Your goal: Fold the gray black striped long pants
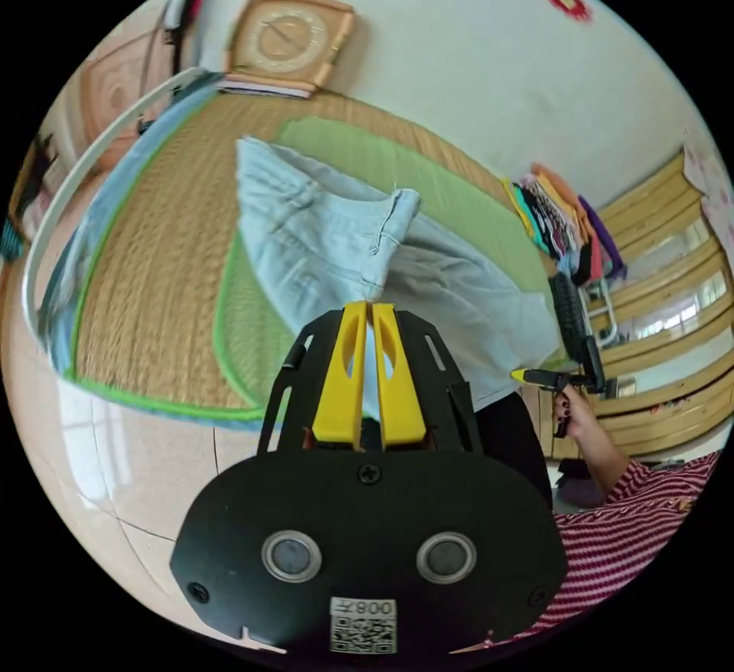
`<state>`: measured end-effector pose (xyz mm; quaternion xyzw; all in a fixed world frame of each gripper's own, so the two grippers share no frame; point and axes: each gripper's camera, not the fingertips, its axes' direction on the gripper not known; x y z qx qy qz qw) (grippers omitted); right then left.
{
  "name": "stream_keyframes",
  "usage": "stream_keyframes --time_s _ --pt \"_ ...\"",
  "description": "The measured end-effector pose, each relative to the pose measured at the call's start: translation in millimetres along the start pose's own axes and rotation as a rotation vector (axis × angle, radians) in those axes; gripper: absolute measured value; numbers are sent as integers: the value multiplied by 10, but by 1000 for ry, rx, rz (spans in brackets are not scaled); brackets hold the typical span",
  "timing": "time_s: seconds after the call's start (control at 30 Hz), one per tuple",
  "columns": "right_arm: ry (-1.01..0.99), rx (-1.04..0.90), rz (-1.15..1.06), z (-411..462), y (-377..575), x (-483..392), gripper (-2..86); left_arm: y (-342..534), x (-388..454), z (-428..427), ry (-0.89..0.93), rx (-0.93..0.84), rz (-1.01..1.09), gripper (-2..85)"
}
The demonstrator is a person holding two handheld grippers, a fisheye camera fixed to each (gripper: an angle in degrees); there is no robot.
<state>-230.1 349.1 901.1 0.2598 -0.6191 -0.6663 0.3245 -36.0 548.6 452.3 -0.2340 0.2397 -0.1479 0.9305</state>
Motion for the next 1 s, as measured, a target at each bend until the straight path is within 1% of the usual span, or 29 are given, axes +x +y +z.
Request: stream_keyframes --time_s 0.07,0.1,0.17,0.23,0.3,0.37,0.43,0.57,0.67,0.77,0.83,0.9,1.0 --pt "-6 9 -1 -117 45 -78 0 361 -482 -370 -1 41 -205 7" --pt "-12 18 -5 -197 70 -136 0 459 -595 -427 2 37 -255 6" --pt "-20 30 -9 -317 90 -224 0 828 -924 -638 -67 27 -446 3" --pt "-22 59 -9 -493 81 -343 0 977 -990 -805 -83 63 -490 2" --pt "-18 86 -7 -630 45 -432 0 968 -955 -915 -81 101 -484 1" --pt "-4 106 -2 -758 -20 -519 0 725 -786 -932 -28 132 -378 1" --pt "28 131 6 -933 -135 -638 0 444 -595 -861 13 128 -269 1" --pt "99 174 15 -1214 -288 -803 0 -245 -90 -478 100 48 -28 1" --pt "155 196 49 -1424 -404 -844 0 -676 253 -139 150 -15 99 1" --pt "184 225 95 -1624 -518 -839 0 -1064 578 223 185 -82 182 1" --pt "198 252 117 -1794 -663 -865 0 -1282 763 447 188 -129 228 1" --pt "216 276 122 -1935 -829 -912 0 -1472 911 652 155 -170 261 1" --pt "275 319 133 -2172 -1220 -1003 0 -1747 1052 956 63 -236 292 1"
